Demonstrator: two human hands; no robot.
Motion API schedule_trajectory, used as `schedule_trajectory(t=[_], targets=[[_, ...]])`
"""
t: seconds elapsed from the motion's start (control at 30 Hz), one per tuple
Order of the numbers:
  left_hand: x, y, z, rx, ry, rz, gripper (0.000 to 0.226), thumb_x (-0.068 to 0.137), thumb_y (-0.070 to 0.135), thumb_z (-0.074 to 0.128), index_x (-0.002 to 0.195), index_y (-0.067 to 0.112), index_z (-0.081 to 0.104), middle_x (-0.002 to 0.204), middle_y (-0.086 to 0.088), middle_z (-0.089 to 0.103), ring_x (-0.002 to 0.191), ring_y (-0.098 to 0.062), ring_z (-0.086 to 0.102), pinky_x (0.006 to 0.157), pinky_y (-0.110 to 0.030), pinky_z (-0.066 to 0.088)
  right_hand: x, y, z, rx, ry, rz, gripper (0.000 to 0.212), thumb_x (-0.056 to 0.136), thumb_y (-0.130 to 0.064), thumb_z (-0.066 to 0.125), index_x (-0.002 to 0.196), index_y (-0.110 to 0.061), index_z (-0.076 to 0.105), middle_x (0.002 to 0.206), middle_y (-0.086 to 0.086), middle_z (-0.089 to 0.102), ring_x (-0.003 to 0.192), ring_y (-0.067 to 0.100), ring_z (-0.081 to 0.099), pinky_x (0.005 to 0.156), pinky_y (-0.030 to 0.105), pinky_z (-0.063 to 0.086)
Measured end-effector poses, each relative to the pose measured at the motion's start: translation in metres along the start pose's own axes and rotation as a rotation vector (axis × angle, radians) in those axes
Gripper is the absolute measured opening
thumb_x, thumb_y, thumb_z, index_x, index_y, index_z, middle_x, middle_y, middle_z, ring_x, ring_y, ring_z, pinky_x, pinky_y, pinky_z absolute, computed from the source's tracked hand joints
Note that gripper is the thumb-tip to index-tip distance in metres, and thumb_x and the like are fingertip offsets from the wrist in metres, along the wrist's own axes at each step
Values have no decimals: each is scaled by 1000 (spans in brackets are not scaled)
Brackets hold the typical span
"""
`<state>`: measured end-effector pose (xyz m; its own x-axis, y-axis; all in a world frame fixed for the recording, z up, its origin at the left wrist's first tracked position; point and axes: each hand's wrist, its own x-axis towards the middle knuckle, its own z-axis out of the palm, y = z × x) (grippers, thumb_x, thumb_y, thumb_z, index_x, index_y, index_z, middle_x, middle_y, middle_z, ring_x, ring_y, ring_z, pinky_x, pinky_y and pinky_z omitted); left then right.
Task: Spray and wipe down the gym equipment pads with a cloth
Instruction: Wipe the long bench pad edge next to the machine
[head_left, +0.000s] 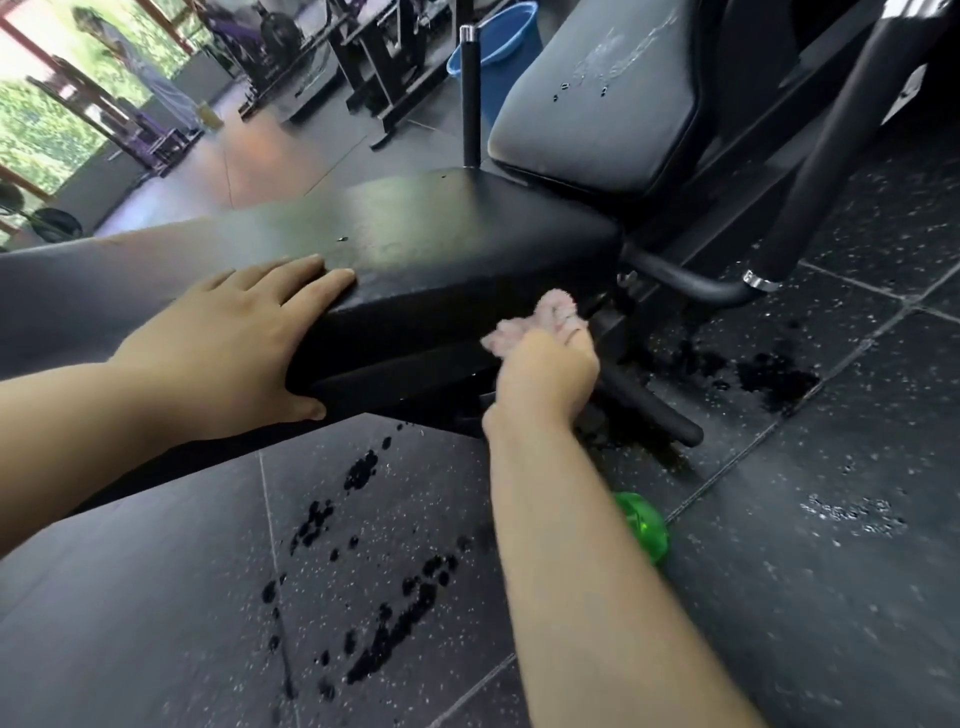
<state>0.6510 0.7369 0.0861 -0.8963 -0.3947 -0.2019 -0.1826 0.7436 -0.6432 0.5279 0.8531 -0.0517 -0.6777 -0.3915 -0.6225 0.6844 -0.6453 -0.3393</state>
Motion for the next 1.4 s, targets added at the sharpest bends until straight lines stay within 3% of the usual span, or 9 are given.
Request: schedule_trajectory(t=[0.1,0.23,0.37,0.6,0.77,1.03,1.17,1.27,1.4], targets=[[1,0,-1,-6,-4,-2,122,54,56,87,153,20,26,153,-14,38,132,-38,43,104,-52,39,-41,32,5,-50,-78,66,23,98,5,39,107,-3,58,84,15,66,65,23,64,52,17,52],[0,-1,0,-11,-24,19,122,58,55,85,155,21,19,156,-14,32,137,-36,38,109,-51,36,-7,3,-18,-11,-74,151,27,95,10,37,84,-6,56,61,10,59,39,16,58,38,19,45],[0,-3,0,3,-30,11,122,59,57,84,155,21,19,156,-14,31,138,-36,37,109,-50,35,11,-8,-13,71,31,46,22,102,-1,39,111,-3,59,93,22,65,64,27,64,46,22,52],[-2,8,-13,-37,-61,22,119,68,58,76,157,22,5,163,-9,14,148,-29,18,118,-41,18,-64,43,1,-223,-101,-58,33,86,1,64,93,-31,68,113,1,69,88,1,69,64,9,51],[-71,-43,-24,4,-108,31,111,70,58,75,156,29,11,163,2,20,148,-23,24,119,-47,19,-47,32,12,-283,89,-306,14,74,-33,64,87,-28,67,116,15,62,75,12,65,77,39,58],[-171,-105,-21,59,-52,-216,107,68,64,74,154,30,22,158,-3,34,140,-32,39,111,-52,36,-213,165,33,-613,-785,-315,31,85,4,56,104,-10,76,110,-5,59,89,-6,57,83,14,48],[-203,-117,-26,32,-141,-279,101,75,52,73,155,38,12,160,12,23,141,-21,36,103,-39,42,-193,128,36,-362,-312,-333,30,86,2,50,95,-19,71,116,3,59,79,-11,60,75,16,55],[-218,-117,-21,31,-31,-264,89,77,43,71,153,32,25,154,10,39,133,-20,46,96,-37,48,-139,88,47,-412,-61,-458,33,78,-19,43,100,-13,66,122,12,59,94,24,67,87,41,57],[-221,-113,-8,71,95,-261,81,74,42,72,146,28,39,138,7,55,117,-25,58,76,-38,54,-170,117,60,-422,-328,-444,36,92,7,48,122,-4,63,127,2,49,77,-18,54,69,-6,37]])
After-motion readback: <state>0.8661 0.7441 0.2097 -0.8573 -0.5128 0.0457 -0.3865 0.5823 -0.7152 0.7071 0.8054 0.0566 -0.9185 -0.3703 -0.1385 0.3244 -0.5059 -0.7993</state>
